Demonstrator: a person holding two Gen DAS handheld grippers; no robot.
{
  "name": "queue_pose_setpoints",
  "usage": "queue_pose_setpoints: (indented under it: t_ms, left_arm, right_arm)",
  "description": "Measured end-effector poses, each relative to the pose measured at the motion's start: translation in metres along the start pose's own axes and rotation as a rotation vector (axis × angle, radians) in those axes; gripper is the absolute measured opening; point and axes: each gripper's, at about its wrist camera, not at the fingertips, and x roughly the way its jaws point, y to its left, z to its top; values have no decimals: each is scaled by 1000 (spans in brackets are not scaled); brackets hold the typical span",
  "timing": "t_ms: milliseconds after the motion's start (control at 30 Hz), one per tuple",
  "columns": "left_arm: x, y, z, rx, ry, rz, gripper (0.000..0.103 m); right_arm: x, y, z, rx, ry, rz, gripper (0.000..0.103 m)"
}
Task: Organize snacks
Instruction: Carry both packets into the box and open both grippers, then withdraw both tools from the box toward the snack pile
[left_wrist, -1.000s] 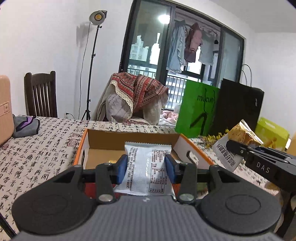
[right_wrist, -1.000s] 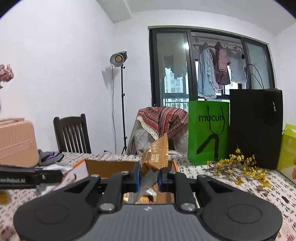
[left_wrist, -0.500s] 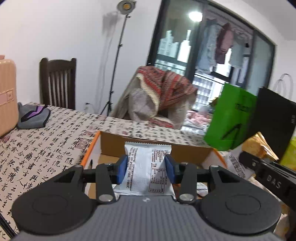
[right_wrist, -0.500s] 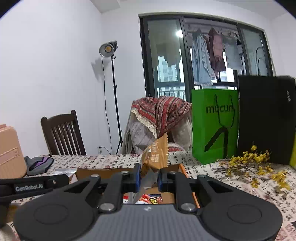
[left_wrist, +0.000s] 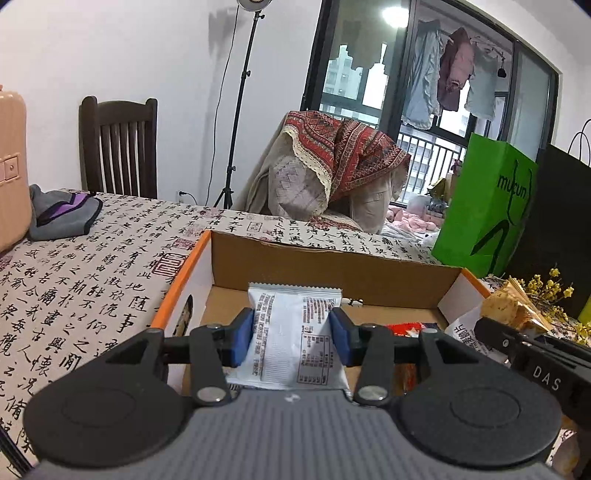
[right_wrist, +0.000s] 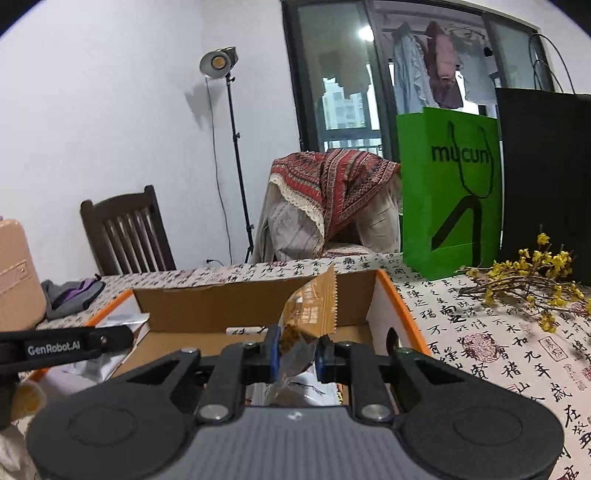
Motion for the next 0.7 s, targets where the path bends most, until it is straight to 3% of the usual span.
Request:
queue_pose_setpoints:
  t_ms: [33, 100, 167, 200, 267, 333, 700]
  left_arm:
    - [0, 0, -1, 5, -2, 2, 54]
    - [-1, 0, -2, 9, -12, 13, 66]
    - [-4, 1, -3, 5, -30, 25, 79]
    - [-6, 1, -2, 4, -38, 23, 81]
    - [-10, 2, -1, -1, -54, 20, 97]
    - [-15, 1, -1, -7, -78, 23, 103]
    - [-31, -2, 6, -6, -107, 19, 103]
  right_arm:
    - [0, 0, -1, -10, 1, -8, 21]
    - [0, 0, -2, -25, 9, -18, 35]
    - [-1, -5, -2, -13, 16, -15, 70]
    - [-2, -6, -2, -5, 15, -10, 76]
    - [-5, -8, -1, 6, 8, -4, 96]
    - [-9, -8, -1, 1, -3, -8, 103]
    - [-22, -4, 7, -34, 2, -26, 103]
